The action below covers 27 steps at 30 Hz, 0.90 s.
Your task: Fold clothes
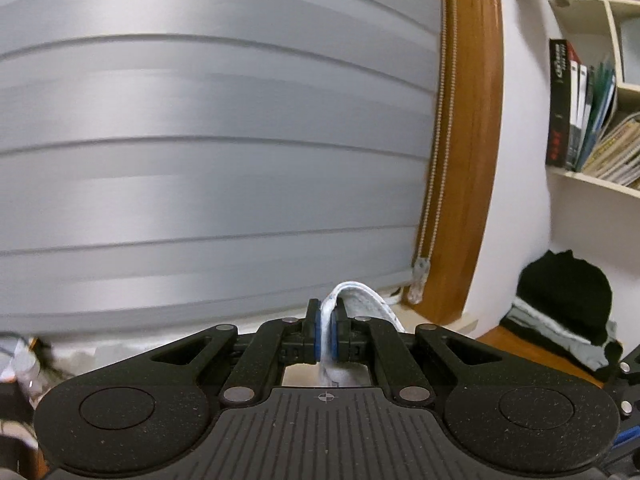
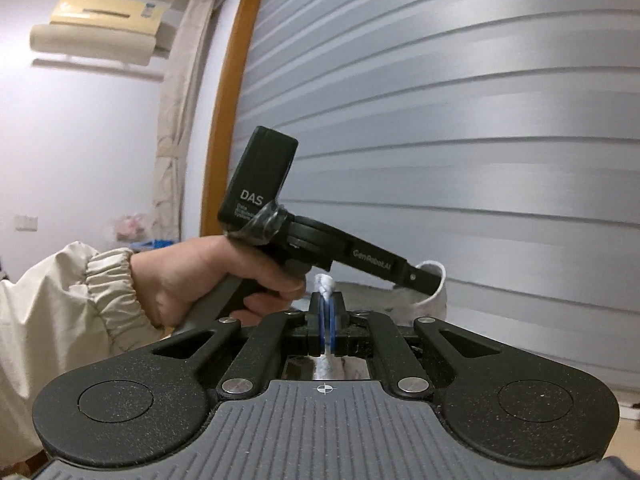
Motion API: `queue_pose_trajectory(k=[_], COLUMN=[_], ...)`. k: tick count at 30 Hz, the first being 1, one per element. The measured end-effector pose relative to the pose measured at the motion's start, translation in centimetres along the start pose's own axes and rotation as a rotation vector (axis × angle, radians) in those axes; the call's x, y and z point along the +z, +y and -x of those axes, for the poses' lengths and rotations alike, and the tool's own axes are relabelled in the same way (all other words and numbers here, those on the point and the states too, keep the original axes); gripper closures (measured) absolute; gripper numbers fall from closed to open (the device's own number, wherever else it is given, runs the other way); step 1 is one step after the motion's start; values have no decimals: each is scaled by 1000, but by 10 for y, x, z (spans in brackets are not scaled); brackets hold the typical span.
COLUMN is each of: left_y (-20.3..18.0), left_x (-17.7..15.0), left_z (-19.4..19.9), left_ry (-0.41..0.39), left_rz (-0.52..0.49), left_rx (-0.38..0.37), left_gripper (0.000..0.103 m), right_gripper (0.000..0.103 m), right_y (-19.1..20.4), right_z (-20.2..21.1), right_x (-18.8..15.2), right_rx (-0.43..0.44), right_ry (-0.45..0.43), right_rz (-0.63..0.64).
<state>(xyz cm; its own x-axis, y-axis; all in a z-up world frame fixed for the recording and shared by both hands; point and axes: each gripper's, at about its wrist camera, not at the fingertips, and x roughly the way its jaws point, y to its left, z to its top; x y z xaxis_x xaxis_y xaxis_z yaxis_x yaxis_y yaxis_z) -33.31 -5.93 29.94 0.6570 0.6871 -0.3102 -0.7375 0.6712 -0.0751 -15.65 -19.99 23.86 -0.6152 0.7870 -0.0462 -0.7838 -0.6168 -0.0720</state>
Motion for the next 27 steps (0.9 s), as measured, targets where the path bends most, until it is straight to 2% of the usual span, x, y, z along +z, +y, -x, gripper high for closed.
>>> queue_pose_trajectory(k=[5, 9, 14, 21, 23, 25, 27], left_y=[25, 26, 0, -37, -45, -37, -29], left_x=[-16, -8, 16, 48, 54, 54, 53], left_z=[19, 21, 1, -28, -32, -25, -18], left_ry=[-20, -17, -21, -57, -65, -74, -82], left_rz=[54, 56, 13, 9, 1, 15, 28], left_rx=[14, 19, 9, -38, -46, -36, -26], left_gripper=[98, 98, 98, 98, 98, 98, 98], right_gripper=[99, 99, 99, 99, 99, 99, 99], right_y=[18, 25, -5, -56, -65, -71, -68], right_z=[-20, -24, -1, 44, 50, 53, 40], right_x=[-3, 0, 11, 36, 42, 46, 50], right_rx=[37, 17, -74, -206, -217, -208, -185], right_ry=[11, 7, -27, -80, -86, -89, -90], right_rz=[30, 71, 51, 25, 12, -8, -15])
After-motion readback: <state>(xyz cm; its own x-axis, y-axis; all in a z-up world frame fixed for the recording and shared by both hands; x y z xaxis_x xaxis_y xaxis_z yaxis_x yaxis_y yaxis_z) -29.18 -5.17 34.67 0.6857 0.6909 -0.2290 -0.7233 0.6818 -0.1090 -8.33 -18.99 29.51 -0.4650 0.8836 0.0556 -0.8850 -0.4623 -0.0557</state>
